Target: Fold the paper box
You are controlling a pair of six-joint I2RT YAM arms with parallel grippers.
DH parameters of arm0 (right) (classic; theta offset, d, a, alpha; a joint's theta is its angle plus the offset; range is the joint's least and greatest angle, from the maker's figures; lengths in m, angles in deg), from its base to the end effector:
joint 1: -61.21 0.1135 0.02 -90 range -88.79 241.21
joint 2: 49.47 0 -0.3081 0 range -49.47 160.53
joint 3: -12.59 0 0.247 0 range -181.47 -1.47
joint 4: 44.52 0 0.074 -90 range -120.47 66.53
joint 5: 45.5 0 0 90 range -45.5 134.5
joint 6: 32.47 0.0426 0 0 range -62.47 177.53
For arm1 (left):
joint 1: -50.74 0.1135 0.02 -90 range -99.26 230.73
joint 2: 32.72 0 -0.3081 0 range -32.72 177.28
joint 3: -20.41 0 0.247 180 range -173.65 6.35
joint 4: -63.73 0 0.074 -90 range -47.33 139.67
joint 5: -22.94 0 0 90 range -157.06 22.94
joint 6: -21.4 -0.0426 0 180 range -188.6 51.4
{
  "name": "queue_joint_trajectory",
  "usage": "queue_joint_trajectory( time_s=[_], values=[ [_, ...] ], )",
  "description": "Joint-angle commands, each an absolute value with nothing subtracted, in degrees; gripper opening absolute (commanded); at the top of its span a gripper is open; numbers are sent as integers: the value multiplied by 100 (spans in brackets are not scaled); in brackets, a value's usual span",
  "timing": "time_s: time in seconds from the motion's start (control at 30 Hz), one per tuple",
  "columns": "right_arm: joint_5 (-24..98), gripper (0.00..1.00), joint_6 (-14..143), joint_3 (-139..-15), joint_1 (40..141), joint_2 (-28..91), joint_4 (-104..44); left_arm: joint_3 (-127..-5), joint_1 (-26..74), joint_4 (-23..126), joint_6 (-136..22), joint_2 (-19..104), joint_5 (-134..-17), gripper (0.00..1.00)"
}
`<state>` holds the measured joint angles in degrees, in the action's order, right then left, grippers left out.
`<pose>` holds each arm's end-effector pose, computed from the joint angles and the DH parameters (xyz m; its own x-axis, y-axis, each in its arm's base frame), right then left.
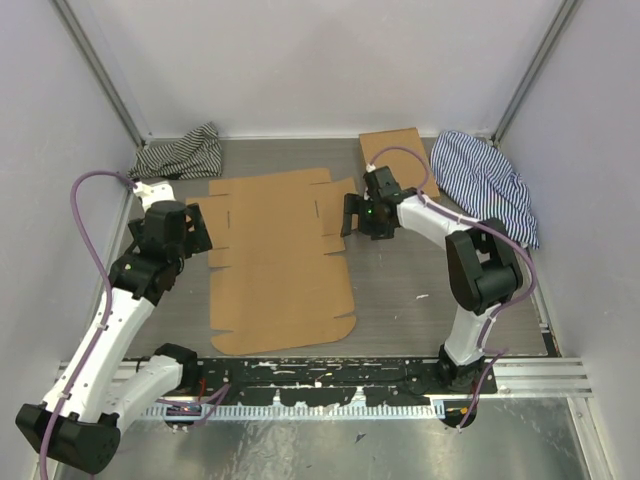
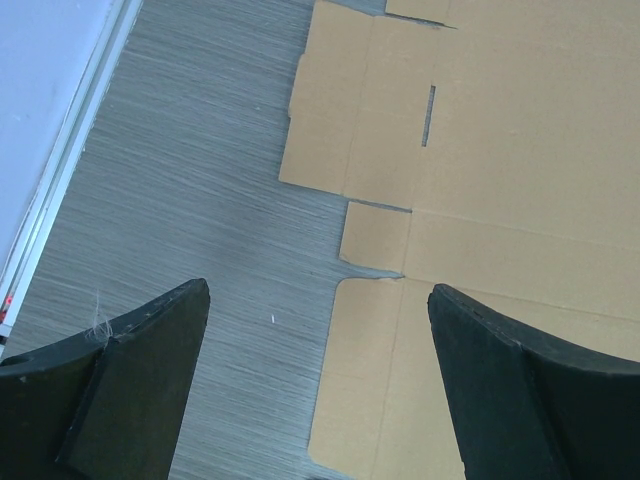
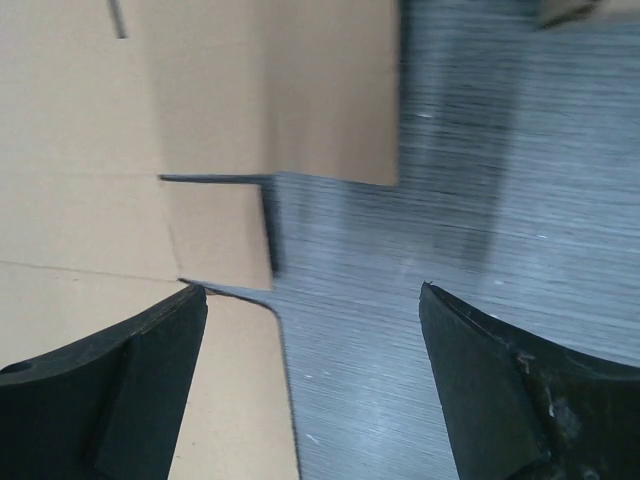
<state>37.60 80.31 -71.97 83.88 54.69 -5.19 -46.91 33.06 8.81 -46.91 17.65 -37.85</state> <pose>0.3561 0.1543 0.2298 -0.8990 0.0411 -0.4360 -0.0995 0.9504 0.2947 0.1468 -0.0250 0.3544 -0.5072 -0.1769 -0.8435 -0.3109 0.9504 -0.0124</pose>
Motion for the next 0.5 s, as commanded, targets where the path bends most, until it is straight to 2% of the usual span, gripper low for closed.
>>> queue_joint_trajectory(
  time_s=[0.0, 0.47],
  values=[
    [3743, 91, 8329, -7279, 8736, 5218, -1006, -4792, 3307, 918, -4672, 1777, -3812, 98],
    [3467, 83, 8561, -7394, 8970, 5848, -1342, -4782, 3305, 920, -4663, 1758, -3867, 98]
  ],
)
